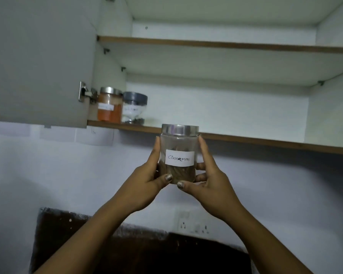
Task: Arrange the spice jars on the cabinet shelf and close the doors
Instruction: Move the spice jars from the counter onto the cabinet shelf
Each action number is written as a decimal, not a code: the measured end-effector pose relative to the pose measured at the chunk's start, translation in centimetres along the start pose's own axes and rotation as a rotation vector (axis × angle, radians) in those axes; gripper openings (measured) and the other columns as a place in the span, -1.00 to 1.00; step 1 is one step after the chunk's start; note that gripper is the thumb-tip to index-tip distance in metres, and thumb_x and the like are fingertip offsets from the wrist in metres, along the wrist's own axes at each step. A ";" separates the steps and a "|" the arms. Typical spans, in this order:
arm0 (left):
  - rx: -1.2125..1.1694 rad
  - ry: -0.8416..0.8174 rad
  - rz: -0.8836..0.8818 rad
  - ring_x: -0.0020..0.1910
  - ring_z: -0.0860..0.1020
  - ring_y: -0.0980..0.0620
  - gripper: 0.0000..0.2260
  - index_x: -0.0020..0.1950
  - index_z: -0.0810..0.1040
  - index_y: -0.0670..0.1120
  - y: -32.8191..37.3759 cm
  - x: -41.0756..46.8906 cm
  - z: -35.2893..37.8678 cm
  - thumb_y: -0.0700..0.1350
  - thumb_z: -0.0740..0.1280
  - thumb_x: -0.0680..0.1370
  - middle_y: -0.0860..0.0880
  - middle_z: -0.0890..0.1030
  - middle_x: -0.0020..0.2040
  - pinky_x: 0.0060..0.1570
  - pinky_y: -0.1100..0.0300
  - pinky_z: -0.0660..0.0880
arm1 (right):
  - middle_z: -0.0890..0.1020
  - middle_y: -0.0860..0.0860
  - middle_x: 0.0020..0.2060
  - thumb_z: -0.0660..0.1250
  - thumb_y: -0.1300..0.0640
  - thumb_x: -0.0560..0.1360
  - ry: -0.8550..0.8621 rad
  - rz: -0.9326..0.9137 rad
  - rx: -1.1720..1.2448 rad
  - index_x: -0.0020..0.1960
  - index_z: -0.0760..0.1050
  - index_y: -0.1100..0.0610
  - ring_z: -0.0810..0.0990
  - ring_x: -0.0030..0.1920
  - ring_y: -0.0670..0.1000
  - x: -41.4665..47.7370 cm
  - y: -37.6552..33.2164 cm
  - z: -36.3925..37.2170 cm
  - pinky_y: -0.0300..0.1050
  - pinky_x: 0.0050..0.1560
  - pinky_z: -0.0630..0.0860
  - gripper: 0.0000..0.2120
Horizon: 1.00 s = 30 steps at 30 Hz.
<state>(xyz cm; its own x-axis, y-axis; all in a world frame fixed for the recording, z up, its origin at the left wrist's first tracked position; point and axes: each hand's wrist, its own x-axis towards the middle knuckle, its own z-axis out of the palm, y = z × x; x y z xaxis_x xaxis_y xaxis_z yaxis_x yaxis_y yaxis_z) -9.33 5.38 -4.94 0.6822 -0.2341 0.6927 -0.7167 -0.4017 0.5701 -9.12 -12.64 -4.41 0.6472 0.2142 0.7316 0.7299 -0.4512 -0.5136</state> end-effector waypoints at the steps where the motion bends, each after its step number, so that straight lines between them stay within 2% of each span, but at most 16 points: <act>1: -0.004 0.033 0.036 0.11 0.51 0.32 -0.30 0.43 -0.24 0.36 -0.1 1.0 -0.6 -0.01 0.22 0.56 0.30 0.50 0.16 0.05 0.45 0.44 | 0.43 -0.20 0.26 0.49 0.03 0.36 0.031 -0.034 -0.029 0.28 -0.24 -0.56 0.52 0.04 -0.24 1.3 -0.3 0.1 -0.53 -0.21 0.44 0.01; 3: 0.001 0.082 0.100 0.16 0.53 0.25 -0.30 0.45 -0.17 0.33 -0.2 3.0 -1.8 -0.09 0.24 0.57 0.31 0.50 0.16 0.16 0.25 0.47 | 0.43 -0.23 0.23 0.49 0.02 0.36 0.071 -0.077 -0.068 0.33 -0.26 -0.51 0.51 -0.02 -0.34 3.6 -0.9 0.3 -0.60 -0.21 0.39 0.02; 5: -0.006 0.128 0.146 0.25 0.47 0.19 -0.31 0.48 -0.11 0.27 -0.4 4.8 -2.8 -0.11 0.27 0.56 0.25 0.41 0.30 0.25 0.11 0.45 | 0.46 -0.23 0.25 0.48 0.01 0.37 0.083 -0.113 -0.120 0.40 -0.26 -0.42 0.49 -0.02 -0.39 5.8 -1.3 0.5 -0.62 -0.20 0.37 0.02; 7: 0.004 0.165 0.162 0.32 0.40 0.14 -0.31 0.49 -0.07 0.24 -0.9 6.6 -3.9 -0.11 0.28 0.55 0.13 0.30 0.40 0.30 0.02 0.42 | 0.47 -0.18 0.30 0.47 -0.01 0.37 0.095 -0.130 -0.181 0.43 -0.28 -0.36 0.50 0.07 -0.28 7.8 -1.5 0.8 -0.59 -0.14 0.36 0.02; 9: 0.030 0.189 0.184 0.28 0.42 0.17 -0.33 0.48 -0.04 0.26 -1.6 8.4 -4.7 -0.13 0.27 0.55 0.08 0.35 0.37 0.27 0.12 0.43 | 0.46 -0.14 0.33 0.45 -0.03 0.38 0.102 -0.154 -0.231 0.44 -0.31 -0.32 0.51 0.17 -0.14 9.8 -1.6 1.3 -0.43 0.01 0.41 0.03; 12: 0.037 0.236 0.205 0.09 0.48 0.39 -0.39 0.41 0.08 0.30 -3.0 10.6 -5.4 -0.18 0.28 0.54 0.25 0.47 0.18 -0.02 0.50 0.44 | 0.44 -0.09 0.36 0.43 -0.02 0.41 0.098 -0.171 -0.318 0.44 -0.37 -0.28 0.51 0.23 -0.04 12.3 -1.5 2.3 -0.11 0.19 0.48 0.03; 13: 0.038 0.260 0.195 0.05 0.49 0.40 -0.42 0.41 0.12 0.24 -3.5 11.4 -5.6 -0.19 0.29 0.54 0.25 0.48 0.14 -0.08 0.52 0.44 | 0.44 -0.08 0.36 0.42 -0.03 0.42 0.099 -0.176 -0.345 0.44 -0.39 -0.27 0.51 0.24 -0.02 13.1 -1.4 2.7 -0.05 0.21 0.49 0.03; 15: 0.043 0.309 0.163 0.06 0.51 0.29 -0.53 0.37 0.21 0.09 -4.7 12.8 -5.7 -0.19 0.30 0.53 0.17 0.49 0.12 -0.09 0.47 0.45 | 0.44 -0.06 0.36 0.40 -0.05 0.43 0.091 -0.176 -0.408 0.41 -0.45 -0.25 0.51 0.24 0.01 14.5 -1.0 3.3 0.03 0.23 0.46 0.04; 17: 0.062 0.331 0.158 0.13 0.53 0.15 -0.64 0.24 0.26 0.04 -5.9 14.0 -5.8 -0.19 0.30 0.53 0.10 0.52 0.13 0.00 0.36 0.49 | 0.40 -0.07 0.39 0.36 -0.09 0.45 0.074 -0.157 -0.484 0.39 -0.50 -0.22 0.48 0.28 0.03 15.9 -0.4 3.9 0.14 0.36 0.31 0.02; 18: 0.083 0.326 0.157 0.15 0.53 0.12 -0.68 0.21 0.27 0.03 -6.3 14.4 -5.7 -0.18 0.29 0.54 0.07 0.53 0.16 0.05 0.29 0.50 | 0.37 -0.10 0.41 0.33 -0.11 0.46 0.064 -0.132 -0.511 0.37 -0.52 -0.20 0.45 0.32 0.02 16.4 0.0 4.2 0.20 0.43 0.17 0.01; 20: 0.141 0.322 0.165 0.16 0.52 0.11 -0.73 0.20 0.29 0.02 -7.0 14.8 -5.4 -0.14 0.27 0.55 0.04 0.53 0.19 0.09 0.21 0.52 | 0.32 -0.12 0.44 0.26 -0.15 0.49 0.052 -0.079 -0.532 0.37 -0.53 -0.18 0.38 0.37 -0.02 17.1 1.0 4.6 0.22 0.45 -0.06 -0.05; 22: 0.218 0.377 0.203 0.14 0.50 0.11 -0.72 0.26 0.32 -0.01 -7.7 15.3 -5.0 -0.09 0.24 0.57 0.03 0.50 0.18 0.10 0.20 0.50 | 0.35 -0.10 0.42 0.21 -0.21 0.49 0.079 -0.046 -0.518 0.45 -0.43 -0.15 0.40 0.36 -0.02 17.7 2.0 5.2 0.19 0.45 -0.04 -0.12; 25: 0.351 0.477 0.212 0.10 0.43 0.12 -0.62 0.39 0.30 -0.04 -8.7 15.9 -4.6 -0.04 0.21 0.58 0.00 0.39 0.18 0.06 0.34 0.39 | 0.48 -0.08 0.32 0.24 -0.27 0.43 0.161 0.029 -0.491 0.49 -0.19 -0.07 0.51 0.25 0.02 18.9 2.8 5.6 0.09 0.34 0.27 -0.15; 26: 0.378 0.488 0.211 0.09 0.42 0.12 -0.62 0.40 0.30 -0.04 -9.1 16.1 -4.5 -0.04 0.20 0.58 0.00 0.39 0.17 0.03 0.39 0.34 | 0.51 -0.09 0.28 0.26 -0.28 0.41 0.177 0.064 -0.491 0.48 -0.14 -0.08 0.51 0.24 0.04 19.3 2.9 5.7 0.07 0.28 0.30 -0.17; 28: 0.392 0.506 0.230 0.07 0.43 0.12 -0.67 0.34 0.37 -0.06 -9.7 16.3 -4.3 -0.08 0.22 0.57 -0.01 0.43 0.13 -0.02 0.44 0.28 | 0.53 -0.10 0.25 0.25 -0.31 0.39 0.185 0.126 -0.538 0.46 -0.09 -0.09 0.49 0.25 0.09 20.0 3.1 6.0 0.09 0.24 0.27 -0.19; 30: 0.396 0.528 0.255 0.00 0.44 0.10 -0.77 0.19 0.47 -0.11 -10.2 16.4 -4.3 -0.13 0.27 0.55 -0.03 0.46 0.07 -0.08 0.43 0.29 | 0.55 -0.11 0.23 0.19 -0.34 0.40 0.205 0.156 -0.622 0.41 0.00 -0.11 0.49 0.23 0.12 20.2 3.1 6.5 0.10 0.22 0.24 -0.29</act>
<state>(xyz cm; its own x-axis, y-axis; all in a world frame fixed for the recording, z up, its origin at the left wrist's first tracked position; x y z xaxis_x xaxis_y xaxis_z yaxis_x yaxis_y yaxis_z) 8.56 9.41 2.48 0.2670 0.0572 0.9620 -0.6699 -0.7066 0.2280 7.65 -4.11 5.85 0.6351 -0.0350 0.7716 0.3286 -0.8918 -0.3109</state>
